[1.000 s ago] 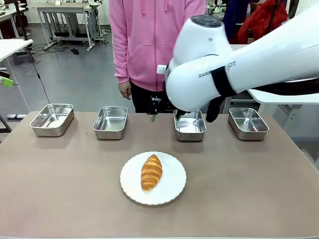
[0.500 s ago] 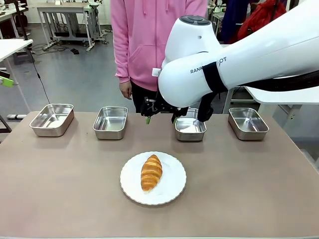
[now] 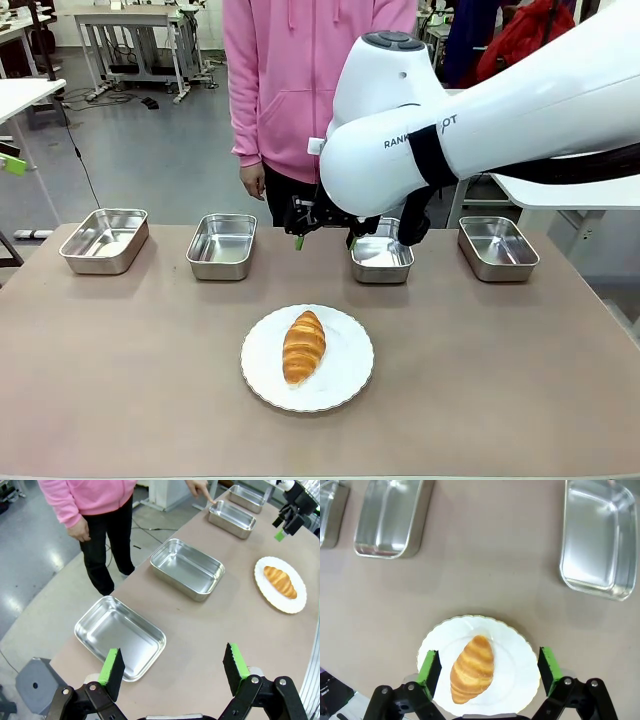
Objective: Place the bread in the container.
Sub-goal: Place the Butter Roll into the Airtight Container indicated by the human.
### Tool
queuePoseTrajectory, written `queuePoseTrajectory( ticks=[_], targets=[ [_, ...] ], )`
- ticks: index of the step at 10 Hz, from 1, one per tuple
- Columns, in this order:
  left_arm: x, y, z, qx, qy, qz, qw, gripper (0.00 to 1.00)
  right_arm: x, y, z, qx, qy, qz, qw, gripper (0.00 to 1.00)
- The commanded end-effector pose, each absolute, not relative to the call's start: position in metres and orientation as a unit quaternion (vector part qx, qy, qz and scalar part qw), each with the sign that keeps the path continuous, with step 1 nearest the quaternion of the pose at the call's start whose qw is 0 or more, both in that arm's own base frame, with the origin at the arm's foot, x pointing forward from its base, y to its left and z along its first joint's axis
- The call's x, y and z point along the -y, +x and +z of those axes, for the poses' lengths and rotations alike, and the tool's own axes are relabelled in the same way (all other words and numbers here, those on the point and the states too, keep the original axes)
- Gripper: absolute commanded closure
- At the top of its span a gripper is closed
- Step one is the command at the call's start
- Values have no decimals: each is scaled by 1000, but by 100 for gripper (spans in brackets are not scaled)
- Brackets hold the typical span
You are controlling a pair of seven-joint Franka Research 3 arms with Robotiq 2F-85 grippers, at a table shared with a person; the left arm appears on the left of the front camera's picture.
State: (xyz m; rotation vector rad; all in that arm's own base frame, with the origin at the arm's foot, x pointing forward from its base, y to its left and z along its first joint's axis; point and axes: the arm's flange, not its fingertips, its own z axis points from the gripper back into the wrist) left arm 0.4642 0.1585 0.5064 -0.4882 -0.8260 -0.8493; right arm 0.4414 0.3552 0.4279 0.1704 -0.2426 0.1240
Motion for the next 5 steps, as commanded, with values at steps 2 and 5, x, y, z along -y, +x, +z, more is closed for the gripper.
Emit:
queuePoseTrajectory(
  ticks=[2, 5],
  targets=[
    [-158, 463, 508, 387, -226, -398, 801, 0, -376, 410, 405, 109, 78, -21, 991, 0],
    [-158, 463, 508, 387, -226, -398, 801, 0, -390, 389, 380, 90, 87, -80, 989, 0]
  ],
)
